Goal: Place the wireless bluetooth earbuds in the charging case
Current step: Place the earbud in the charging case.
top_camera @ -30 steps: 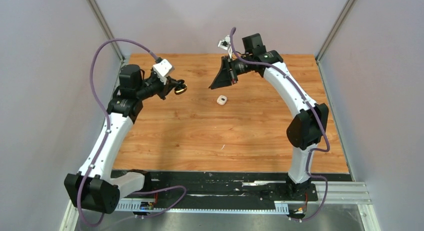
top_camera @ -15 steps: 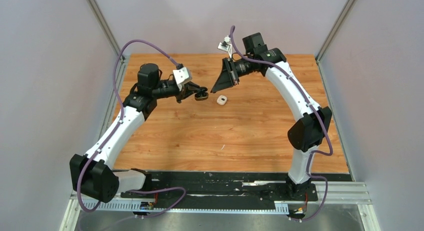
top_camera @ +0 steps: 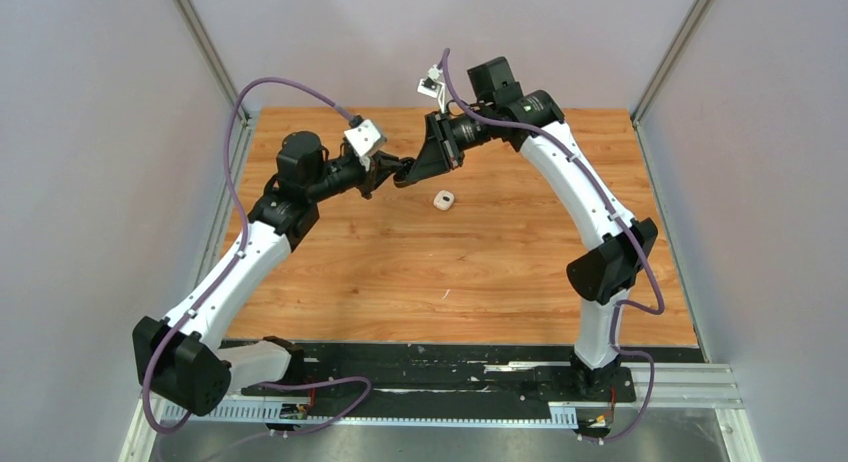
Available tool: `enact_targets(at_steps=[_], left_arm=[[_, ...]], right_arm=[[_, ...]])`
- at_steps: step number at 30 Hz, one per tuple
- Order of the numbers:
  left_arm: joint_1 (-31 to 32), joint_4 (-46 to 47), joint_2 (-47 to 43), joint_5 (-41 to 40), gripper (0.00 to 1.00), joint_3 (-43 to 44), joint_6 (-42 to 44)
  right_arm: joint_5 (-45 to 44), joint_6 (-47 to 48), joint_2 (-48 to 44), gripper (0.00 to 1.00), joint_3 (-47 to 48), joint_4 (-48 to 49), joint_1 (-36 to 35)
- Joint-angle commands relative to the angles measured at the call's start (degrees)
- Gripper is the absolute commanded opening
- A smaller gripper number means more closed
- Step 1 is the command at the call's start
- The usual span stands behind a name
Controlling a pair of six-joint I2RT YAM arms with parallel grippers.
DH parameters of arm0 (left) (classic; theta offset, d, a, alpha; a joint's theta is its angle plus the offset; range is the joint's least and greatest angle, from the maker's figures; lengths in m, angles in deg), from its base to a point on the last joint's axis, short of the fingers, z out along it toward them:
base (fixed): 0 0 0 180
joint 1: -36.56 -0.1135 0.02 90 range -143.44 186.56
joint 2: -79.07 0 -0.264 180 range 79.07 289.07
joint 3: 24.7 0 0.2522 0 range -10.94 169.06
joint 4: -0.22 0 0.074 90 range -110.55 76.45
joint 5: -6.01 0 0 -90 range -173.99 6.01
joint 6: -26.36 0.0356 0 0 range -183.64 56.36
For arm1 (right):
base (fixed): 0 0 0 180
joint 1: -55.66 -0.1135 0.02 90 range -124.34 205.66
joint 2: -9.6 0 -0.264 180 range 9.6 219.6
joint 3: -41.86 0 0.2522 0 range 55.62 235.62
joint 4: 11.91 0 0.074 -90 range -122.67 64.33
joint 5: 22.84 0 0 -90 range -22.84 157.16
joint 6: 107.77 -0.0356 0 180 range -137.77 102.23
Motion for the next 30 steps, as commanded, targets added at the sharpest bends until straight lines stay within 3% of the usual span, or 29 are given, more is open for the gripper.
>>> enact_targets(at_steps=[1, 11, 30], left_arm=[[0.41, 1.79, -3.19, -5.81, 0.00, -1.63, -2.05], [0.88, 0.28, -3.98, -3.99, 0.00, -1.44, -2.69], [1.18, -1.24, -3.92, -1.45, 0.00, -1.58, -1.89]], right_arm=[[-3.94, -2.34, 1.26, 0.00, 1.73, 1.65, -0.33], [-10.42, -1.22, 1.30, 0.00, 2.78, 2.46, -4.18], [-13.69, 0.56, 0.64, 0.00, 4.89, 2.08, -5.38]])
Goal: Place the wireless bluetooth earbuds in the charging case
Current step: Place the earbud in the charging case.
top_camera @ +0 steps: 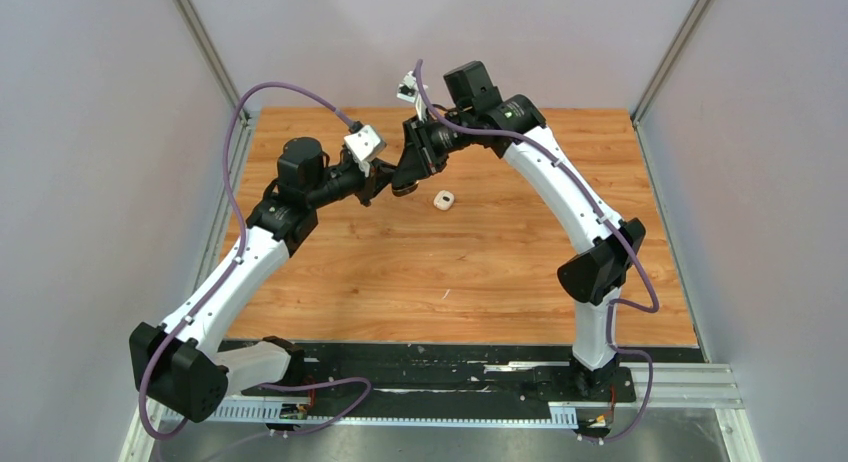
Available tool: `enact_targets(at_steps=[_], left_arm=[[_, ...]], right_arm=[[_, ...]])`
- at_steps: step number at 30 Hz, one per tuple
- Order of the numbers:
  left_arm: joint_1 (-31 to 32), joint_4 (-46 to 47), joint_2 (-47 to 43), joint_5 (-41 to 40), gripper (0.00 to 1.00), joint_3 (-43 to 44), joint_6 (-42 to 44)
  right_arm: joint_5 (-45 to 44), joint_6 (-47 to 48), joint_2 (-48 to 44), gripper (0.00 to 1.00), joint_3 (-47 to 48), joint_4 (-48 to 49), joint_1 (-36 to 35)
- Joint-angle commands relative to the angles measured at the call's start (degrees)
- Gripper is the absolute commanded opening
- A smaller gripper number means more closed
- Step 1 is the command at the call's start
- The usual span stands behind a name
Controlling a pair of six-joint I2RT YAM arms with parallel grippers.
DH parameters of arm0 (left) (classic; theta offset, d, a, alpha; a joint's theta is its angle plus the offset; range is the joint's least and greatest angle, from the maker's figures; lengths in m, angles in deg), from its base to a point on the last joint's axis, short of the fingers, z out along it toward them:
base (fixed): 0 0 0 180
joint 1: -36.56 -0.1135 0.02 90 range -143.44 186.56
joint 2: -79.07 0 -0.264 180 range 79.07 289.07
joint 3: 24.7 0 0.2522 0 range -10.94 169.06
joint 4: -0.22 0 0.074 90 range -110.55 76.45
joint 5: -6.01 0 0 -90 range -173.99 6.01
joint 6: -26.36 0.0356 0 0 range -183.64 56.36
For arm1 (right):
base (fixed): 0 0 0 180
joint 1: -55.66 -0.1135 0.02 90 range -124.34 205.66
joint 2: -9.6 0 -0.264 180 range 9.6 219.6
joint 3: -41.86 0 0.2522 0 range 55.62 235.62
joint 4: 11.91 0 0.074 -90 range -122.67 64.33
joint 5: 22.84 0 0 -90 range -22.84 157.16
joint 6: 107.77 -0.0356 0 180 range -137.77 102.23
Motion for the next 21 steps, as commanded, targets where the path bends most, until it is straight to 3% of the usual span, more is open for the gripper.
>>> enact_targets(at_steps=[1, 21], left_arm=[[0.35, 1.93, -1.75, 2.06, 0.00, 0.30, -0.65], [0.40, 3.19, -2.29, 2.36, 0.00, 0.81, -2.31]], right_arm=[[-1.10, 0.81, -1.26, 0.00, 1.20, 0.77, -0.03], [-3.39, 2.47, -1.70, 0.00, -1.56, -0.82, -0.02]])
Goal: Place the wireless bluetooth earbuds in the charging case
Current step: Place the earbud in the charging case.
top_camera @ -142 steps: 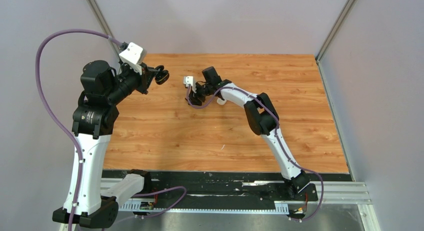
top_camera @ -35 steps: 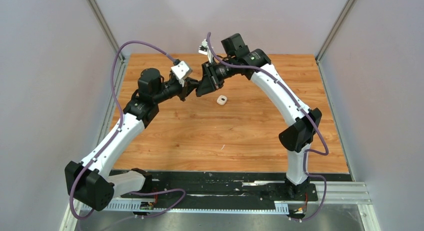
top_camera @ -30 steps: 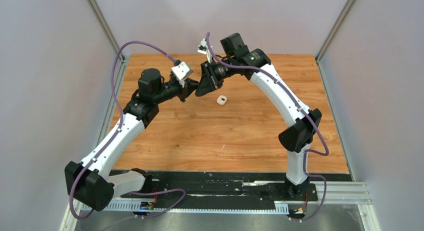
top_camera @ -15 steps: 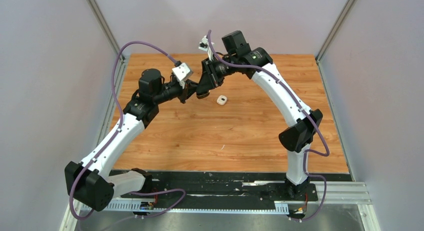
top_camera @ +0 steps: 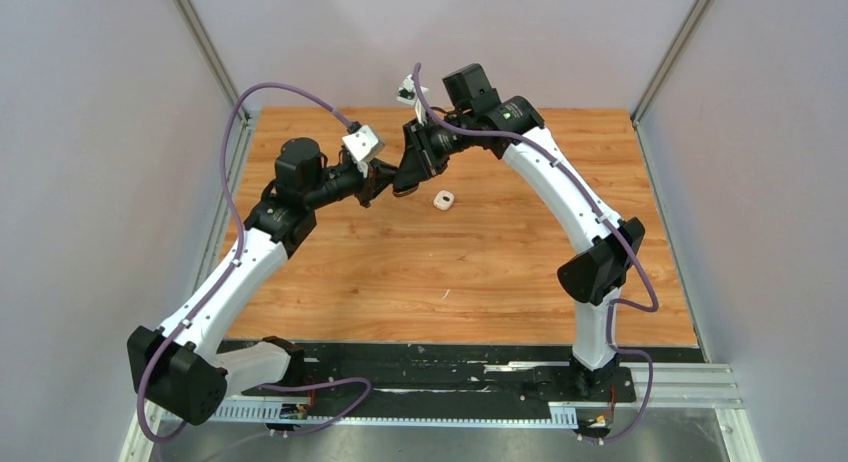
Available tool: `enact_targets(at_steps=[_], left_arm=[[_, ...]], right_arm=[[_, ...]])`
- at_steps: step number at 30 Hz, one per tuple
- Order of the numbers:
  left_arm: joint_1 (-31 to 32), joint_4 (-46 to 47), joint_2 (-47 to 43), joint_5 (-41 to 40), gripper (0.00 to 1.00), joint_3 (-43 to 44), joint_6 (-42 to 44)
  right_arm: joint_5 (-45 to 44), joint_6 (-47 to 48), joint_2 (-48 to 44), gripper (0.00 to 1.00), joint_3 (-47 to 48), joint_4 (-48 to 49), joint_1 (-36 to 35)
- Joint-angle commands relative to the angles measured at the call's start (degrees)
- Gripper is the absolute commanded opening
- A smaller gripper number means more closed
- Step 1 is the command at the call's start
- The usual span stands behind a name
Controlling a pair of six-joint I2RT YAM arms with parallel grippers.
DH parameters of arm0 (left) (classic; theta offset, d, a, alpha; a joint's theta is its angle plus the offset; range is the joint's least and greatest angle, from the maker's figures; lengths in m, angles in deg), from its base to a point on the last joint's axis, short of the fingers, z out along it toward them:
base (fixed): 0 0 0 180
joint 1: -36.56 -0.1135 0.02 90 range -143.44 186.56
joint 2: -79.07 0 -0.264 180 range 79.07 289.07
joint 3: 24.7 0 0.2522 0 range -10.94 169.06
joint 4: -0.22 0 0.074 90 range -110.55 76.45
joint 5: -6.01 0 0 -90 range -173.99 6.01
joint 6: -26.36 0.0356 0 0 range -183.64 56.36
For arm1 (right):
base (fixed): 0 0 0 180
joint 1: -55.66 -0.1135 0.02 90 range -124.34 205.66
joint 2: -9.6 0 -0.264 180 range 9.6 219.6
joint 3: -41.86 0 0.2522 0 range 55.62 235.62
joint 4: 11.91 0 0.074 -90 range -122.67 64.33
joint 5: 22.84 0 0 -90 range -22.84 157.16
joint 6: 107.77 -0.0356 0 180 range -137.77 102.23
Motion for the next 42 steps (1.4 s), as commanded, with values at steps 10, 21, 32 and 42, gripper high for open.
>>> enact_targets(at_steps=[10, 21, 32, 42], left_arm=[[0.38, 2.99, -0.70, -0.07, 0.00, 1.10, -1.29], [0.40, 3.50, -0.35, -0.60, 0.00, 1.12, -2.24], [0.38, 4.21, -1.33, 4.51, 0.00, 0.65, -2.97], [0.40, 1.82, -0.18, 7.95, 0.00, 1.28, -3.75]], right_arm=[[-0.51, 1.18, -2.53, 0.00, -0.58, -1.00, -0.03], [-0.41, 1.31, -3.43, 0.00, -1.86, -1.53, -0.03], [-7.15, 4.42, -2.36, 0.04, 0.71, -1.45, -0.44], [-12.51, 7.21, -2.75, 0.25, 5.14, -1.45, -1.49]])
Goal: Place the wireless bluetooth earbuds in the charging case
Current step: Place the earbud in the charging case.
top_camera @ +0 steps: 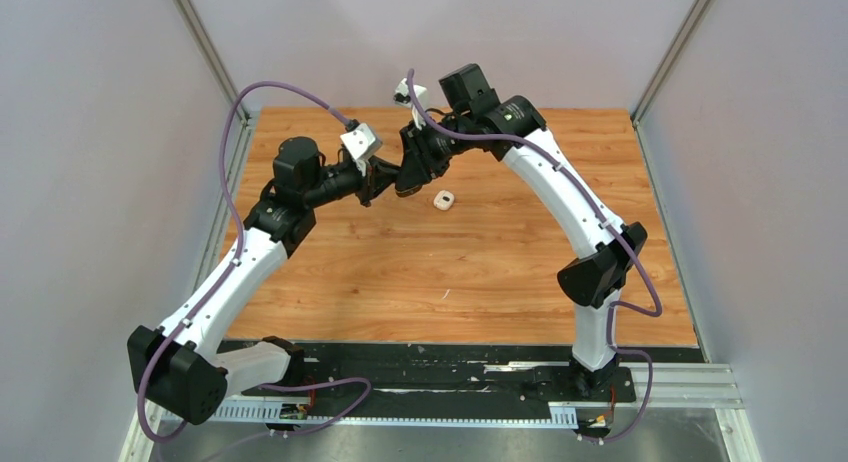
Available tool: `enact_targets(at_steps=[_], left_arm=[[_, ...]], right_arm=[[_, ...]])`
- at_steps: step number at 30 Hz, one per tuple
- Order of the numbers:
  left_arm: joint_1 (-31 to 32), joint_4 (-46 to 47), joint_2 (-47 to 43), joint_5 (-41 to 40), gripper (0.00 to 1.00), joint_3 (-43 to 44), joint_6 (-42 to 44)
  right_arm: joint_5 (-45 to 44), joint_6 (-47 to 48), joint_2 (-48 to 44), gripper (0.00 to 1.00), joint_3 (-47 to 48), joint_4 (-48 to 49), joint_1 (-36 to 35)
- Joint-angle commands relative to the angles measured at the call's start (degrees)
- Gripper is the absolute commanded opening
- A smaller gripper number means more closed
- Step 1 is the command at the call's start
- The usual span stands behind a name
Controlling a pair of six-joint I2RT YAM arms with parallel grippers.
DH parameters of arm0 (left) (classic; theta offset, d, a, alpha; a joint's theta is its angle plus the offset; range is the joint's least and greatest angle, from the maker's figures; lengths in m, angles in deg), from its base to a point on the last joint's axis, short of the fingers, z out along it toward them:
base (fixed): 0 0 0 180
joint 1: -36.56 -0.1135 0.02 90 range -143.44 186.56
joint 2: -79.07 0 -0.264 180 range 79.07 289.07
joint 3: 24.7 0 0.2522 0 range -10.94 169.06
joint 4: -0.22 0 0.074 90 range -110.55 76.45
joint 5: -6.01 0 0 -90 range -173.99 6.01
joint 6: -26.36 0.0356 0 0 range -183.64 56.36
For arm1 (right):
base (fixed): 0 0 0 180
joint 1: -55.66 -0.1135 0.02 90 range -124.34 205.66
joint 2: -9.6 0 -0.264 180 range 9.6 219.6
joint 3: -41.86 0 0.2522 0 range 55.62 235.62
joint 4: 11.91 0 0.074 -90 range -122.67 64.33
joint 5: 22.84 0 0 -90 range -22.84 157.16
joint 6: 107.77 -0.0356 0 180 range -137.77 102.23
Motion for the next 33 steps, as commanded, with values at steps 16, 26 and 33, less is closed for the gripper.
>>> enact_targets(at_steps=[16, 26, 33], left_arm=[[0.62, 0.37, 1.17, 5.40, 0.00, 2.05, -5.23], [0.49, -1.46, 1.49, 2.98, 0.00, 2.43, -4.78], [0.18, -1.40, 0.63, 5.95, 0.00, 3.08, -1.38]], right_arm=[[-5.72, 4.70, -4.00, 0.39, 2.51, 2.68, -1.48], [-5.98, 8.48, -10.10, 0.47, 0.76, 1.79, -0.14], [6.92, 9.44, -18.09, 0.63, -11.54, 3.08, 8.92]])
